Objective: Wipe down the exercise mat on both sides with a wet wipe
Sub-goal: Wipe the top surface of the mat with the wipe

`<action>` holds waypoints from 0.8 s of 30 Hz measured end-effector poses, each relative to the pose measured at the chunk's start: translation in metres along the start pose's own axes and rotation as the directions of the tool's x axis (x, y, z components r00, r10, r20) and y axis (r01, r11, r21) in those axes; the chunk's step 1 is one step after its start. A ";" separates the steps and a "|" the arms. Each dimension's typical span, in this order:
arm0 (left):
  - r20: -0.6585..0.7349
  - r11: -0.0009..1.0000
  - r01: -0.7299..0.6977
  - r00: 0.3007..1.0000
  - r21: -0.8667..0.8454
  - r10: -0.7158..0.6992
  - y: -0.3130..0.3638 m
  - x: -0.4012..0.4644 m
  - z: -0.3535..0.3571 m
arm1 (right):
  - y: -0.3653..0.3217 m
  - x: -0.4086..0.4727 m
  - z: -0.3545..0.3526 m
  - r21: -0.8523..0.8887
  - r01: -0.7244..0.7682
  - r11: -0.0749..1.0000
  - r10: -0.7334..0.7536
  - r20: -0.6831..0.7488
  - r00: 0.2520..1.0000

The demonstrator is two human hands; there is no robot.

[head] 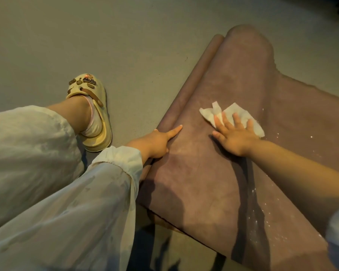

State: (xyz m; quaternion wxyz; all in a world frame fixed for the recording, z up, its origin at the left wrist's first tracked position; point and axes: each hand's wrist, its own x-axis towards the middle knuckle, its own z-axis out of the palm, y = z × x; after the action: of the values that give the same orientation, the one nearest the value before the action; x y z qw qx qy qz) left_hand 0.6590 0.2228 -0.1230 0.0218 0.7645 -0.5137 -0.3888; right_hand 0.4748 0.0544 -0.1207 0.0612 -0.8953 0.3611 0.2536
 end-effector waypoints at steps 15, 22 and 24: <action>0.043 0.997 0.001 0.999 -0.071 0.002 0.001 -0.002 -0.007 | -0.112 -0.140 0.076 0.097 0.571 0.815 -0.579 0.164 0.799; 0.003 0.874 -0.050 0.998 -0.483 0.059 0.004 -0.005 -0.012 | -0.110 -0.058 0.048 0.162 0.282 0.946 -0.279 -0.045 0.959; 0.016 0.813 -0.041 0.998 -0.580 0.062 0.004 -0.011 -0.014 | -0.114 -0.036 0.033 0.269 0.181 0.946 -0.169 -0.066 0.983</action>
State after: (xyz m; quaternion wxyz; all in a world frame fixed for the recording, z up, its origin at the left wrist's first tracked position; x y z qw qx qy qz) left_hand 0.6626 0.2240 -0.1050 0.2552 0.7008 -0.3917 -0.5388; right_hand 0.5165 0.1703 -0.1396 0.1990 -0.9118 0.3131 0.1759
